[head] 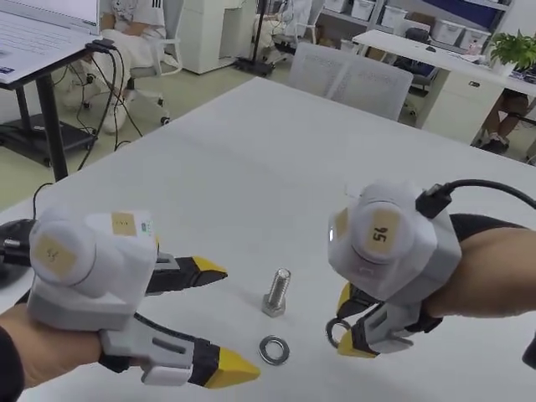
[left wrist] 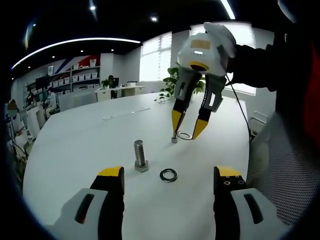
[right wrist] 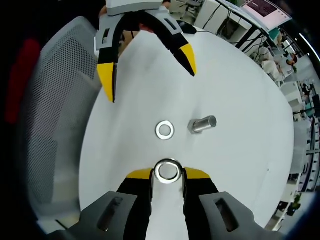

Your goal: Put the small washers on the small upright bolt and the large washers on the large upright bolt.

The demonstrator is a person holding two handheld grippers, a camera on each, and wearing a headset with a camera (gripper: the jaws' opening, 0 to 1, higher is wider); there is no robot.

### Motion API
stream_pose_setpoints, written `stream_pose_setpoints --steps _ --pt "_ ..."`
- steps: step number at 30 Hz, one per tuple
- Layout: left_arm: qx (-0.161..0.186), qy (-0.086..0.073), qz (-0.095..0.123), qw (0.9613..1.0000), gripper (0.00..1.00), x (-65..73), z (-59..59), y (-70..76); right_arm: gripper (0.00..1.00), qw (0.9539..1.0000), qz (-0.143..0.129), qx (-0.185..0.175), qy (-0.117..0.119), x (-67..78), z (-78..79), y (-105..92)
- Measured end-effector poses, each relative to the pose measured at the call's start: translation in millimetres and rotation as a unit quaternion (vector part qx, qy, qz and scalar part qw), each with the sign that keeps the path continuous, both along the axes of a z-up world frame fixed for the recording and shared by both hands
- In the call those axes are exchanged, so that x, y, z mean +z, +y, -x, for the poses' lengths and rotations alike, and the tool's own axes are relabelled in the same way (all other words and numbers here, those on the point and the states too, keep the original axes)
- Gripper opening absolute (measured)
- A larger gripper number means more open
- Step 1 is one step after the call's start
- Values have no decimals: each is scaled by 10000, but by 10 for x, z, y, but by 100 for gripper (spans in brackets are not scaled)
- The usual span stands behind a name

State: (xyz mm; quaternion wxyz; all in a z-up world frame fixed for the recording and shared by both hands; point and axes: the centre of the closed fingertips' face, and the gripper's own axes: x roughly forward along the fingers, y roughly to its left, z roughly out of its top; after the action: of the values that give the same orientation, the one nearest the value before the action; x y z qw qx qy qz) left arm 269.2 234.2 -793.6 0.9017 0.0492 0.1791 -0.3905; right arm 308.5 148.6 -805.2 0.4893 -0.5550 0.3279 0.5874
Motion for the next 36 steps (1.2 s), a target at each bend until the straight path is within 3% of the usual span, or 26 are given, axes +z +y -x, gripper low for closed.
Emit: stream_pose_setpoints --steps 8,12,20,36 --pt "74 62 43 9999 72 -62 71 0 24 9999 -55 84 -132 116 -90 99" --pt "208 -18 88 9997 73 -8 27 50 24 9997 -48 128 -192 166 -137 138" --pt "277 -16 68 9996 73 -30 36 74 24 9991 -110 261 -324 267 -207 267" --pt "481 -67 76 9988 73 -32 14 132 24 9981 -103 450 -418 319 -314 422"
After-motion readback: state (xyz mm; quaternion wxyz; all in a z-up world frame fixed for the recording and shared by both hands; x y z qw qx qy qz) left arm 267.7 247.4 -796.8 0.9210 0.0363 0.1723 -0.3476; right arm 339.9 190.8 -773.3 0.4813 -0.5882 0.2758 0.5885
